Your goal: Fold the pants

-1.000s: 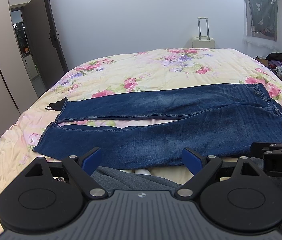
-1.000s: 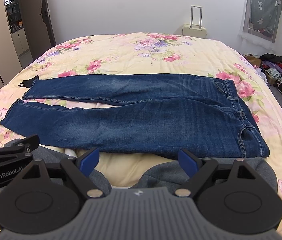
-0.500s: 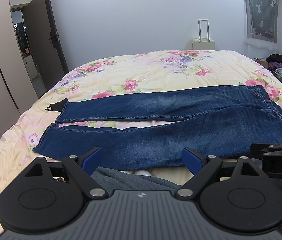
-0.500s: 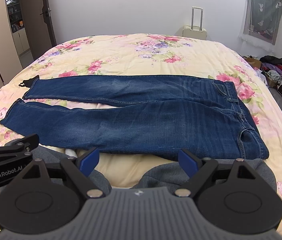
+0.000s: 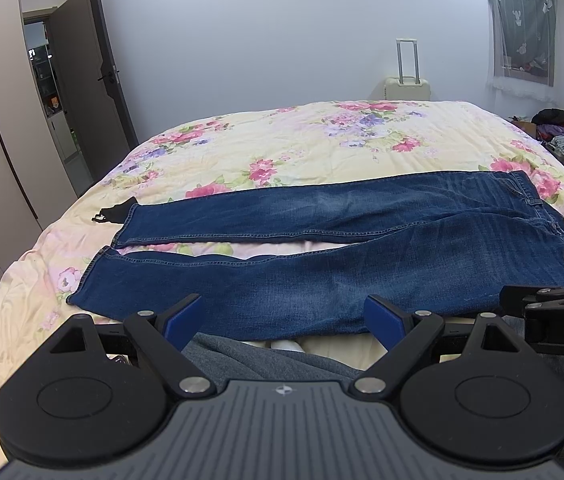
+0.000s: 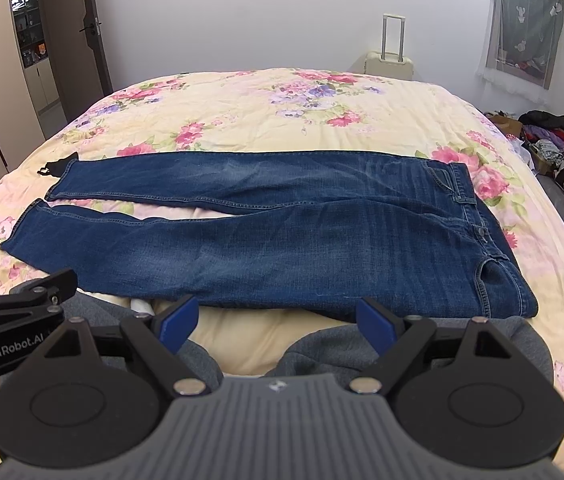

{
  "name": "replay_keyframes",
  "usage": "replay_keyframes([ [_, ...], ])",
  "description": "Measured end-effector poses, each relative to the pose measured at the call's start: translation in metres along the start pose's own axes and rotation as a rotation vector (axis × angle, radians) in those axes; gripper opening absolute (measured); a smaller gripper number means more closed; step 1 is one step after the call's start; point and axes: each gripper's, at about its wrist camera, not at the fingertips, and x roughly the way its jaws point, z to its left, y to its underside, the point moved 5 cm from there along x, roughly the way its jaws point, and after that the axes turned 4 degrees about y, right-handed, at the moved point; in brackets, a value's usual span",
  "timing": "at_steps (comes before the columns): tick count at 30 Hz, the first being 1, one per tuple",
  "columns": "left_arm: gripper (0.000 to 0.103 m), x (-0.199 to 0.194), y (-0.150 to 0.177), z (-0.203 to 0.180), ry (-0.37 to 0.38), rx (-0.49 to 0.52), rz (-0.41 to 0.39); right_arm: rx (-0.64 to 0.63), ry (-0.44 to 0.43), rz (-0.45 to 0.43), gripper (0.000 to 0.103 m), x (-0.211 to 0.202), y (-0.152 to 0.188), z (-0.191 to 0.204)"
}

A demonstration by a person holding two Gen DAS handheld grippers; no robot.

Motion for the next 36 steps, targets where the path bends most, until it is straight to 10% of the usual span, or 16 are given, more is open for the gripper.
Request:
replay_keyframes([
  [25,0.096,0.001,-0.007,0.005,0.017,0.021,-0.013,0.0,0.001,-0.016,0.082,-0.002,0.0,-0.002],
  [36,0.077,0.046,-0.036,0.136,-0.054,0.037,-0.094,0.037,-0.048,-0.299,0.082,0.01,-0.047,-0.078],
])
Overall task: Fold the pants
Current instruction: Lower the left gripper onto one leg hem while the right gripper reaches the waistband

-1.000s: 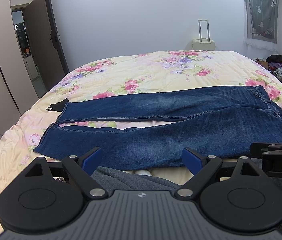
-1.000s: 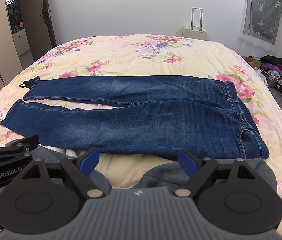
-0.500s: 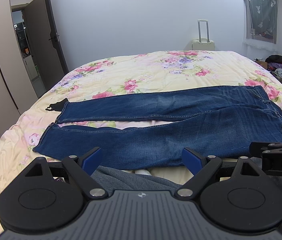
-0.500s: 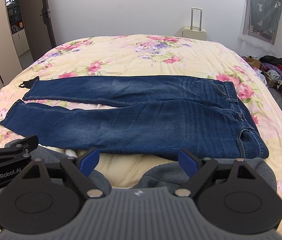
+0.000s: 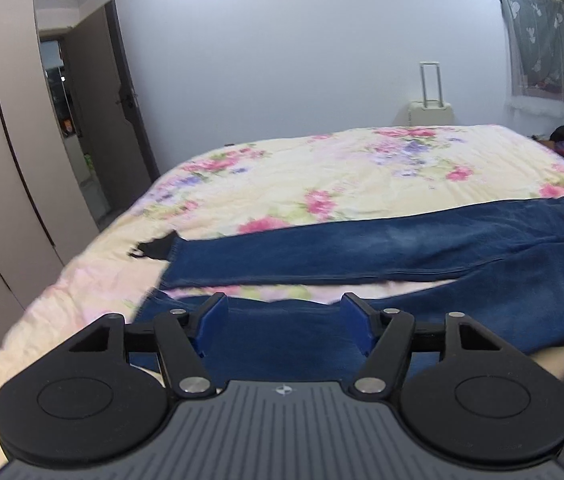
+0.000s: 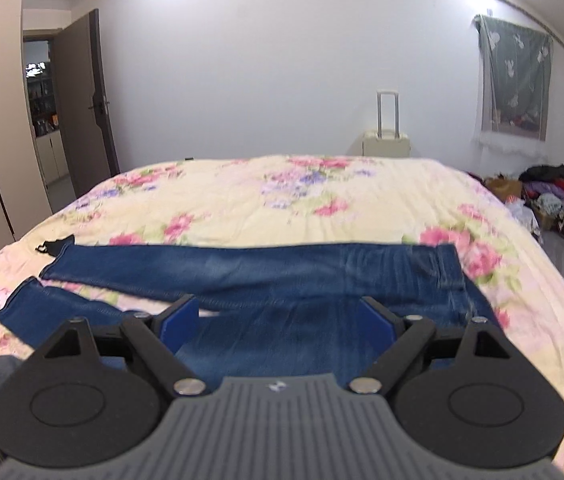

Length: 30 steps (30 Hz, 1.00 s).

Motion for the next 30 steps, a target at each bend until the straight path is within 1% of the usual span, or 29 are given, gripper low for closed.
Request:
replay_keyframes([
  [2,0.077,0.016,0.001,0.019,-0.003,0.055,0.003,-0.021,-0.015,-0.032,0.082,0.012,-0.012,-0.017],
  [5,0.077,0.045,0.009,0.04,0.004,0.158,0.043,-0.07,-0.005,-0.043,0.082,0.035,-0.03,-0.043],
  [8,0.076,0.077,0.029,0.057,0.026,0.269,0.102,-0.172,0.012,-0.006,0.082,0.066,-0.044,-0.064],
  [9,0.073,0.089,0.038,0.062,0.031,0.301,0.127,-0.214,0.025,0.011,0.082,0.078,-0.048,-0.072],
  [11,0.07,0.112,0.059,0.071,0.056,0.35,0.192,-0.276,0.047,0.054,0.081,0.101,-0.054,-0.087],
  [12,0.068,0.122,0.071,0.074,0.066,0.38,0.228,-0.311,0.049,0.081,0.076,0.115,-0.056,-0.096],
  [13,0.067,0.132,0.083,0.076,0.067,0.414,0.256,-0.351,0.055,0.102,0.066,0.124,-0.055,-0.105],
  [14,0.066,0.141,0.094,0.077,0.066,0.449,0.281,-0.396,0.08,0.127,0.063,0.134,-0.054,-0.113],
  [15,0.066,0.149,0.105,0.078,0.064,0.478,0.304,-0.438,0.11,0.16,0.057,0.143,-0.052,-0.123],
  [16,0.066,0.156,0.114,0.079,0.064,0.498,0.323,-0.468,0.126,0.192,0.05,0.15,-0.051,-0.133],
  [18,0.066,0.169,0.131,0.083,0.073,0.527,0.36,-0.507,0.119,0.247,0.046,0.16,-0.046,-0.154],
  [20,0.066,0.18,0.143,0.081,0.081,0.567,0.382,-0.55,0.111,0.281,0.042,0.165,-0.038,-0.169],
  [21,0.066,0.185,0.148,0.079,0.088,0.594,0.391,-0.581,0.112,0.309,0.038,0.168,-0.033,-0.176],
  [23,0.066,0.194,0.157,0.074,0.101,0.637,0.405,-0.641,0.125,0.378,0.036,0.174,-0.022,-0.188],
  [25,0.066,0.205,0.164,0.068,0.098,0.672,0.404,-0.716,0.12,0.446,0.035,0.179,-0.01,-0.194],
  [28,0.066,0.217,0.168,0.058,0.07,0.724,0.375,-0.813,0.114,0.526,0.035,0.187,0.009,-0.198],
  [30,0.065,0.229,0.167,0.053,0.046,0.736,0.372,-0.824,0.118,0.557,0.035,0.191,0.019,-0.204],
])
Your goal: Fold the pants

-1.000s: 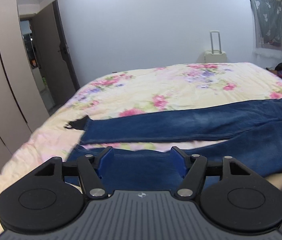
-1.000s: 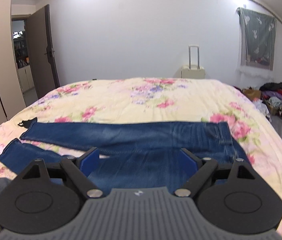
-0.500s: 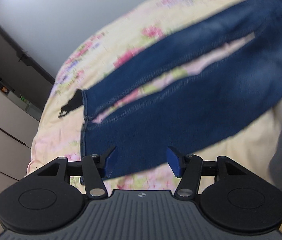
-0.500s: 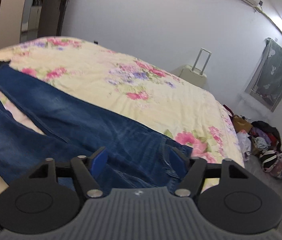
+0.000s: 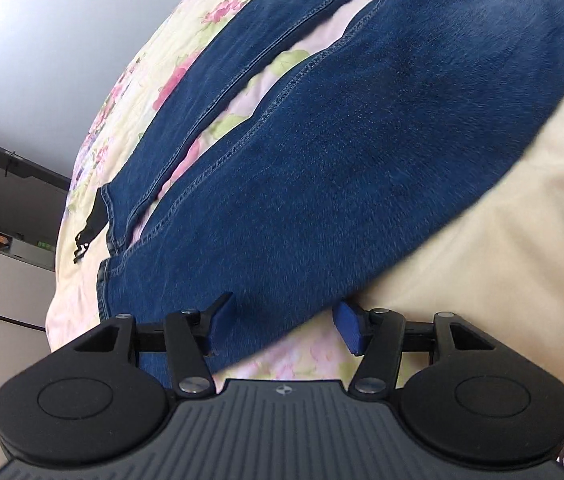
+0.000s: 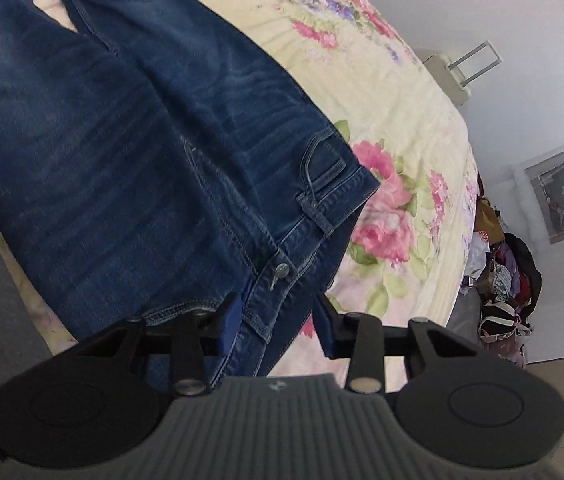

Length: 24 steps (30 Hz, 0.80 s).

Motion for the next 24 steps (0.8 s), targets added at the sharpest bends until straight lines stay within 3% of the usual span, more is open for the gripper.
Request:
replay_keyframes([
  [1,0.06,0.002,-0.003,-0.001,-0.01,-0.001,0.001,0.009,-0.002,0.008,0.035,0.007,0.003,0.0],
  [3,0.018,0.003,-0.01,0.002,-0.019,-0.02,0.004,0.031,-0.002,0.018,0.035,0.014,0.008,0.003],
  [6,0.011,-0.008,-0.023,0.02,-0.047,-0.127,-0.032,0.036,-0.014,0.025,0.035,0.022,0.018,0.01],
  [15,0.007,-0.053,-0.071,0.093,-0.068,-0.507,-0.134,0.033,-0.124,-0.014,0.034,0.022,0.028,0.025],
  [24,0.005,-0.068,-0.096,0.109,-0.106,-0.608,-0.108,-0.062,-0.258,0.03,0.033,0.033,0.053,0.05],
])
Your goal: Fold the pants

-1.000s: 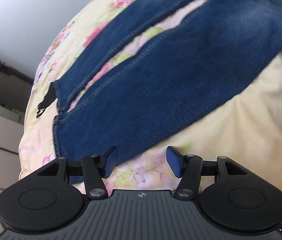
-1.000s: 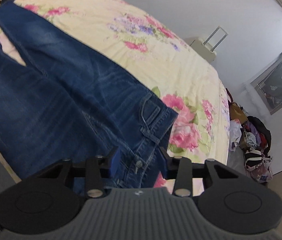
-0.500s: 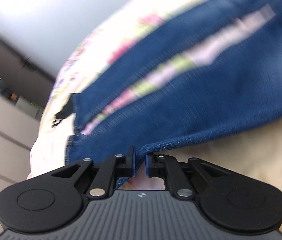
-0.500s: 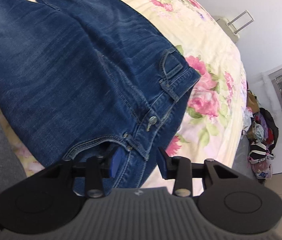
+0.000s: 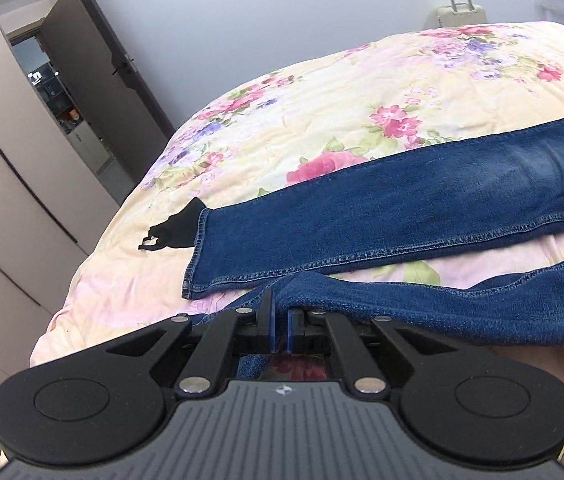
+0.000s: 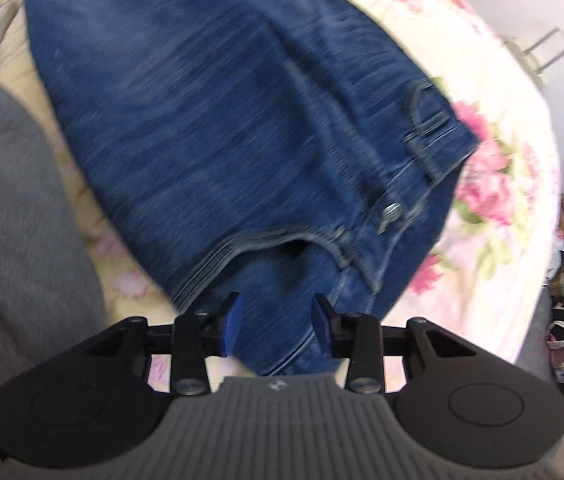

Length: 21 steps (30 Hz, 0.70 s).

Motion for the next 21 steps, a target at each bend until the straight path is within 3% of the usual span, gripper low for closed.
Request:
replay_keyframes([
  [10,0.005,0.004,0.003,-0.006,-0.06,-0.013,0.068,-0.16,-0.123,0.006,0.037,0.018,0.025,0.021],
  [18,0.005,0.007,0.007,-0.008,-0.087,-0.042,0.106,-0.287,-0.086,-0.037,0.042,0.048,0.036,0.04],
  [20,0.005,0.007,0.008,-0.007,-0.09,-0.053,0.109,-0.269,-0.068,-0.058,0.038,0.049,0.04,0.043],
  [21,0.005,0.006,0.008,-0.006,-0.089,-0.061,0.108,-0.239,-0.056,-0.072,0.03,0.046,0.041,0.041],
])
